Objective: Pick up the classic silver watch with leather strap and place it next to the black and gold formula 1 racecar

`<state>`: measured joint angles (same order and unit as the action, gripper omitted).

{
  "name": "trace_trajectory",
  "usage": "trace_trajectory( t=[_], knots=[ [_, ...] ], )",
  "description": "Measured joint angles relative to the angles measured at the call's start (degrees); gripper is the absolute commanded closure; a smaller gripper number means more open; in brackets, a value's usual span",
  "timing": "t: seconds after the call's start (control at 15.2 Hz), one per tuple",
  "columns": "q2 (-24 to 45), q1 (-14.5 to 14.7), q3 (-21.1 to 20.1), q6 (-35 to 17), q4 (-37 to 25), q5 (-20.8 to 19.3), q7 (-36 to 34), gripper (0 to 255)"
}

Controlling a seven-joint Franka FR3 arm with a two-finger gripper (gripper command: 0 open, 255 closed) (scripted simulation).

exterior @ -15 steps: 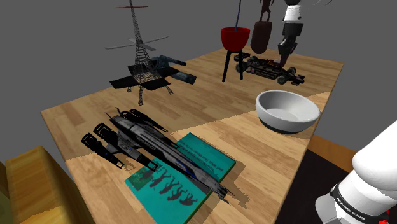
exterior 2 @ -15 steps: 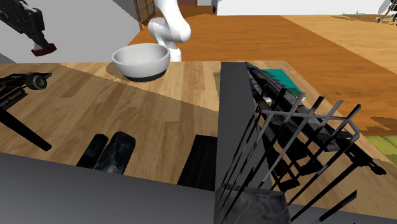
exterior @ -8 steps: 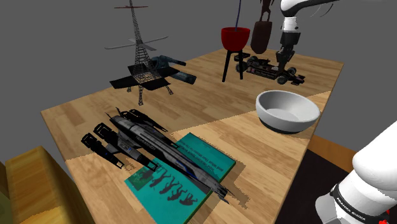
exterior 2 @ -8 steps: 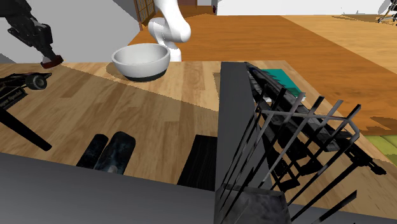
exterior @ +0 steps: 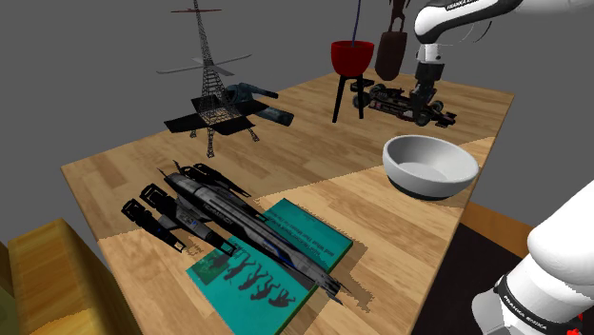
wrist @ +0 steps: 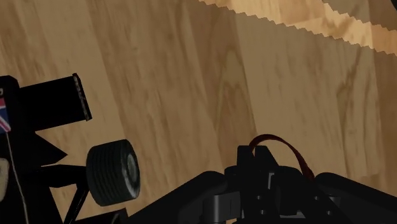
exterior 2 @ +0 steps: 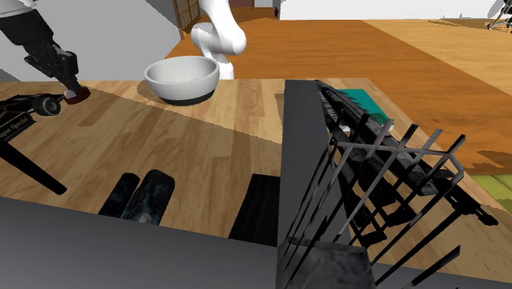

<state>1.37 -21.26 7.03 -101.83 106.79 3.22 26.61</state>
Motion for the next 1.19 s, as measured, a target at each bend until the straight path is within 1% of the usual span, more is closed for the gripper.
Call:
trace_trajectory(
  t=[0.46, 0.86, 0.92, 1.19],
  knots=[
    [1.01, 0.0, -0.01, -5.19, 4.19, 0.21, 0.35, 255],
    [1.07, -0.01, 0.0, -5.94, 4.86, 0.23, 0.4, 255],
    [1.07, -0.01, 0.0, -5.95, 4.87, 0.23, 0.4, 0],
    [1.07, -0.01, 0.0, -5.96, 4.87, 0.23, 0.4, 0]
  ],
)
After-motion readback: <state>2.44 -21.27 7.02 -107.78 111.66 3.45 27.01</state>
